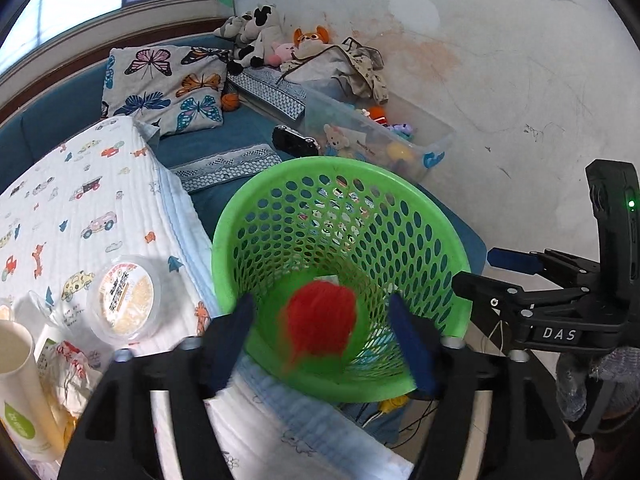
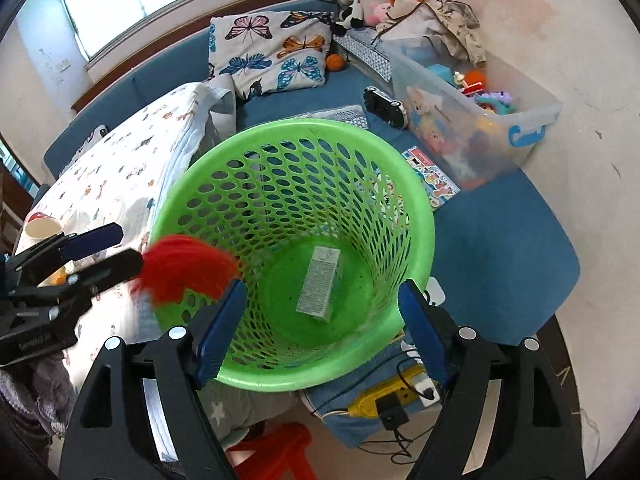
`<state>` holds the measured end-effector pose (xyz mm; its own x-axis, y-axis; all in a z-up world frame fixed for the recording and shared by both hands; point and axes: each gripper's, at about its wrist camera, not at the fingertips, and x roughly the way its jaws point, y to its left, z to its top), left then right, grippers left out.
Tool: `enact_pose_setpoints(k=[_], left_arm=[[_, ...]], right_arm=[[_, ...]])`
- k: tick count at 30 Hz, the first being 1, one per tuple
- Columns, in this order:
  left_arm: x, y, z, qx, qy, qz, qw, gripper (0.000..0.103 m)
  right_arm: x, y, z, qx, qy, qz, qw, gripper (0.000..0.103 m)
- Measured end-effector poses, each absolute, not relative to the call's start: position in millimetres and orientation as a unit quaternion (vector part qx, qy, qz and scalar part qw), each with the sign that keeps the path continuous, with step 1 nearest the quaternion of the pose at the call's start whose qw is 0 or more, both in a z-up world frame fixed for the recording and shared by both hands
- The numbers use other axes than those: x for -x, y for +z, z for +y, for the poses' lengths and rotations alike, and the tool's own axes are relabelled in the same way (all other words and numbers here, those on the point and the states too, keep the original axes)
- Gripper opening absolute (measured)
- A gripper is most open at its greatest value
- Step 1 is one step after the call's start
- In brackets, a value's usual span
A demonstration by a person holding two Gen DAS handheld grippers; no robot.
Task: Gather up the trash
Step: 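Carry the red mesh net over the green basket and open the left tool, then grasp the paper cup with the left tool while the right tool grasps the round dessert cup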
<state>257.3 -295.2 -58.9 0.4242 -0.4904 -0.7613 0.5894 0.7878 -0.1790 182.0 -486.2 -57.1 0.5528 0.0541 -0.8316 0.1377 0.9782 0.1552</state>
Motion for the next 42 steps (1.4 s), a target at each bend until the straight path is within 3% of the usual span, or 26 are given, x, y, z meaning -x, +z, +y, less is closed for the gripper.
enact_pose_setpoints(k=[22,28,42], left_arm=[[-210.3,-13.5,-175.3,-0.044,-0.238,0.351,0.905,0.070],[-205.2,-6.6,-127.9,-0.063,-0.176,0.318,0.929,0.080],[-251.8,-43.5,-93.8,-0.065,-0.153,0.381,0.909,0.087]], right_arm=[[-178.3,-34.5,-411.4,-0.082,0.038,0.451,0.888,0.084],[-182.4,-30.0,-383.0,-0.073,0.065,0.447,0.889,0.084],[-205.6,-34.6,-331.5,-0.052,0.109,0.456,0.882,0.084]])
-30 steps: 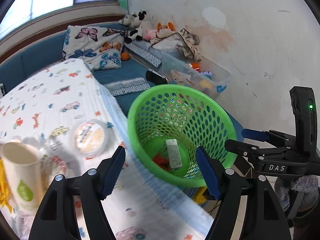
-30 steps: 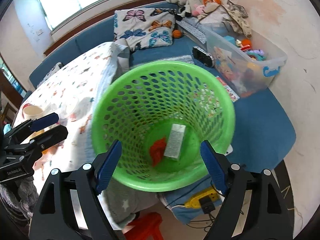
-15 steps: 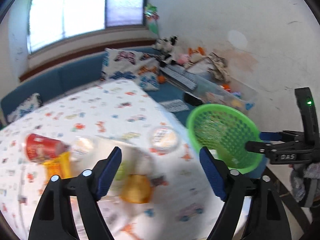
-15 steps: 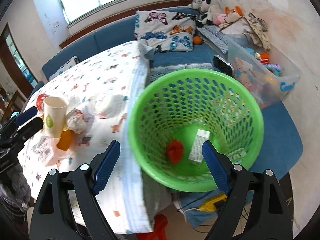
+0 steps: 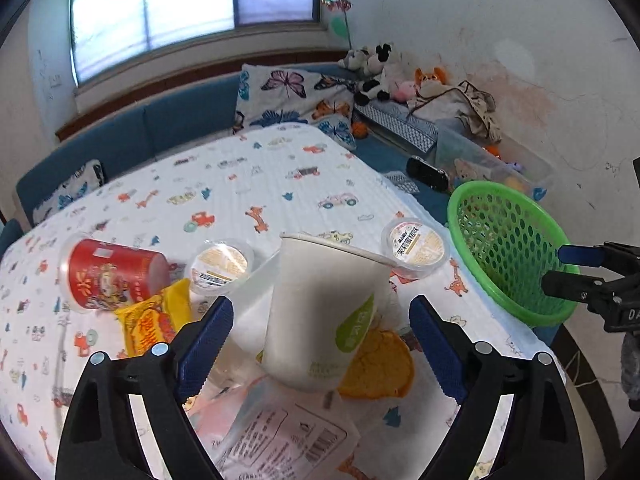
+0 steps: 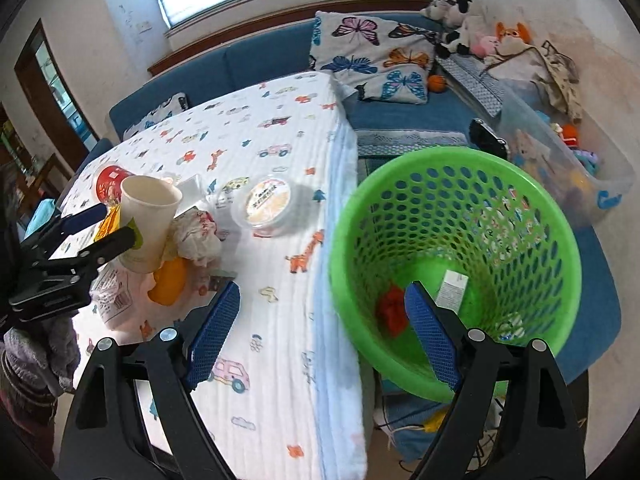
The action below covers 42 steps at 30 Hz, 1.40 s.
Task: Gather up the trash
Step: 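Grasp the paper cup with the left tool while the right tool grasps the round dessert cup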
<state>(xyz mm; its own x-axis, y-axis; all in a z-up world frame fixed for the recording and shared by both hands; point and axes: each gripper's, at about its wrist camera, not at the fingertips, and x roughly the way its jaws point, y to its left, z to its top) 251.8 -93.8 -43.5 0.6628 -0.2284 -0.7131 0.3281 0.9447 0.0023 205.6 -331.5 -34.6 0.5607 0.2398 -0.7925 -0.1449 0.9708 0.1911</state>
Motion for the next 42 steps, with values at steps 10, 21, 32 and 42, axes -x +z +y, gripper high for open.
enact_pose_setpoints(k=[10,21,32,42], left_arm=[[-270.0,-56.5,-97.7,-0.058,-0.174,0.402,0.897,0.067],[-256.6,-41.1,-90.2,-0.045,-0.183,0.379,0.906,0.063],[-245.8,-17.3,-69.0,-0.025,-0.177,0.356,0.917,0.063],[-246.7,-16.8,-67.5,-0.019,-0.175,0.357,0.917,0.063]], right_arm=[[-227.6,-47.4,-314.5,-0.041,0.126,0.465,0.875,0.084],[-257.2,-61.1,-280.4,0.005,0.142,0.463,0.875,0.084],[-299.3,-82.1,-261.5,0.026,0.151,0.477,0.866,0.084],[-315.3,-96.4,-257.0,0.027,0.162,0.490,0.856,0.077]])
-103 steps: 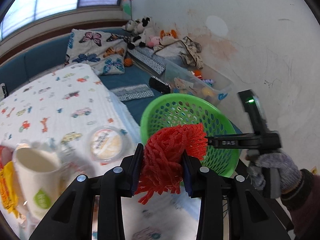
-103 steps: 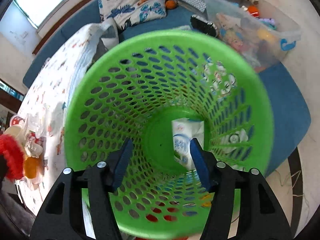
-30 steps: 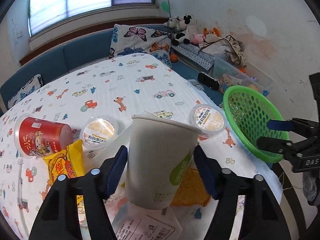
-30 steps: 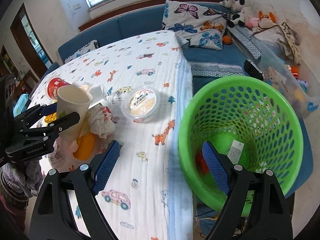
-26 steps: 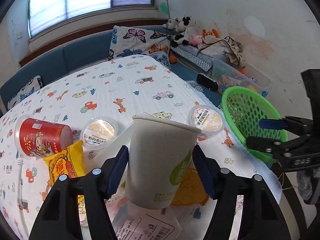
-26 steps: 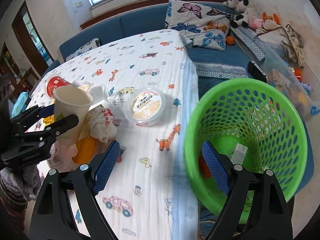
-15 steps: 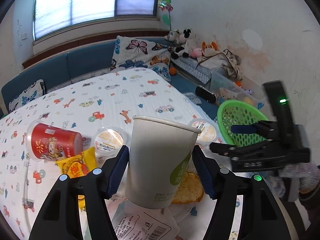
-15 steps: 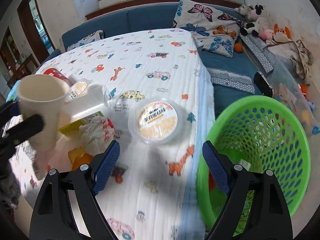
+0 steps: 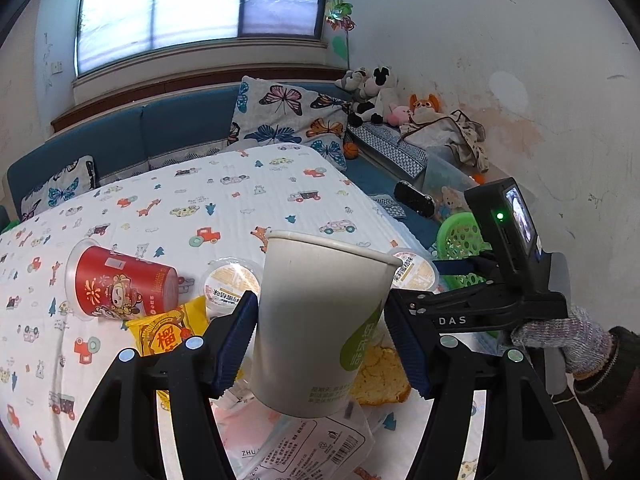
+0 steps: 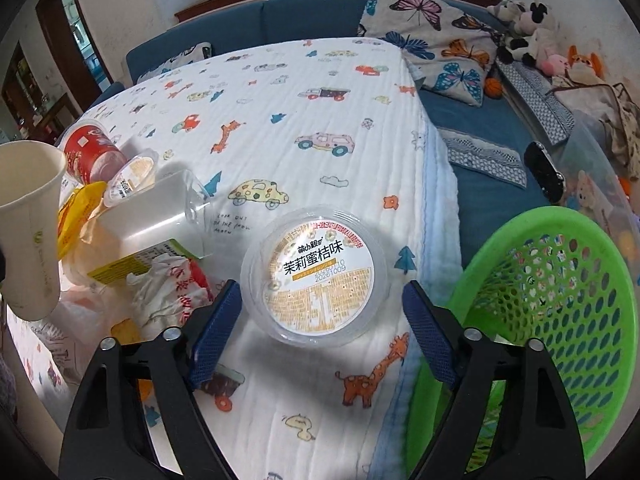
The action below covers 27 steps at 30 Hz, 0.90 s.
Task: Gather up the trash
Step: 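Grasp the paper cup with the left tool while the right tool grasps the round dessert cup, then drop the dessert cup into the basket with the right tool while the left tool drops the paper cup in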
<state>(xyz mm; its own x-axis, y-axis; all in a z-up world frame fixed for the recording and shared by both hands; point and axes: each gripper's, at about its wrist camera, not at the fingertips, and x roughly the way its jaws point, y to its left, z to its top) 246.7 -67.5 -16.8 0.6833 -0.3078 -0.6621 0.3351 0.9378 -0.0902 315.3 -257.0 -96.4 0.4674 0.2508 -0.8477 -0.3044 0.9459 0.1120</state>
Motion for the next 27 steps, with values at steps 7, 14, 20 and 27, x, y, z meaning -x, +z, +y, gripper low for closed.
enact_pose_setpoints(k=[7,14,20,27], left_arm=[[-246.2,-13.7,-68.9,-0.016,-0.177,0.355,0.918,0.063],[-241.6,-6.5,-76.5,-0.017,-0.180,0.350,0.919,0.063],[-233.9,0.9,-96.4,-0.026,-0.195,0.343,0.918,0.063],[-228.6,6.3,-132.5,-0.038,-0.223,0.339,0.913,0.063]], right_arm=[[-311.0,-93.2,-260.9,0.011,0.170,0.484,0.859,0.065],[-290.8,-78.1,-272.4,-0.009,0.178,0.469,0.865,0.065],[-266.4,-64.8,-298.8,-0.019,0.161,0.460,0.873,0.065],[-241.6,-70.8,-358.6,-0.027,0.102,0.471,0.876,0.065]])
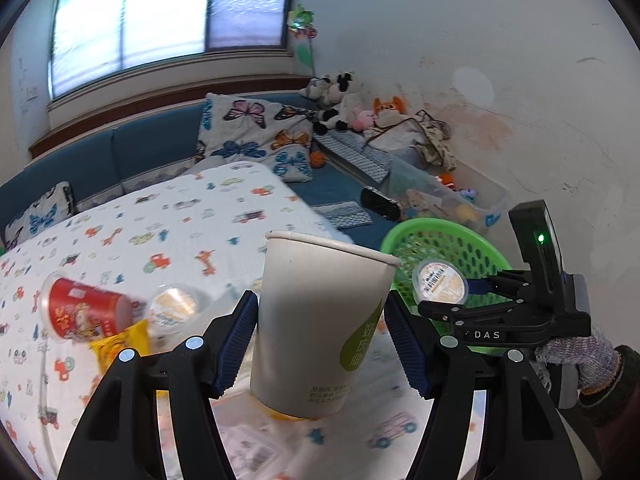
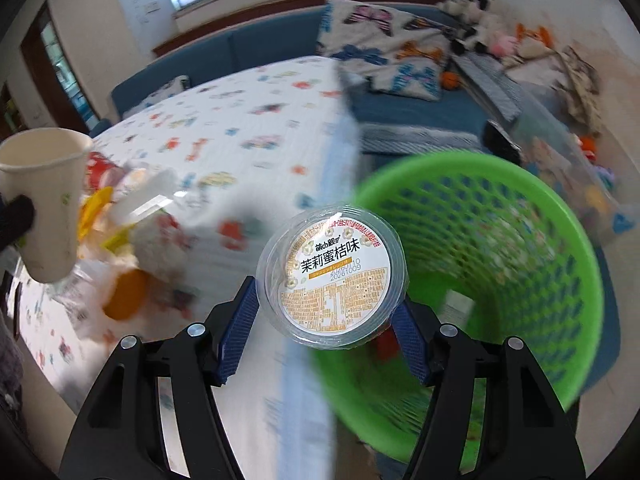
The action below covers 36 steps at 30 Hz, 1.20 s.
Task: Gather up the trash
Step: 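Drop the dessert cup into the basket with the right tool while the left tool drops the paper cup in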
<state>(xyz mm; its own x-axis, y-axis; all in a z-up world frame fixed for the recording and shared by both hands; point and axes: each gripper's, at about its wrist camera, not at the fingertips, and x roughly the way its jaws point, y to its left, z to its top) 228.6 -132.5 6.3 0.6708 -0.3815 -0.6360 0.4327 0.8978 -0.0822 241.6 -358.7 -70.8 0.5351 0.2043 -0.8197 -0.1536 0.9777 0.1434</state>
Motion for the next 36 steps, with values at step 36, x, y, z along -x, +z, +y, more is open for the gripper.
enact_pose_setpoints(k=[36], left_arm=[[-267.0,-43.5,-305.2,-0.108,-0.296,0.405,0.858,0.064]], right_arm=[[-175.1,-83.8,-459.2,-0.100,0.016,0.466,0.879,0.075]])
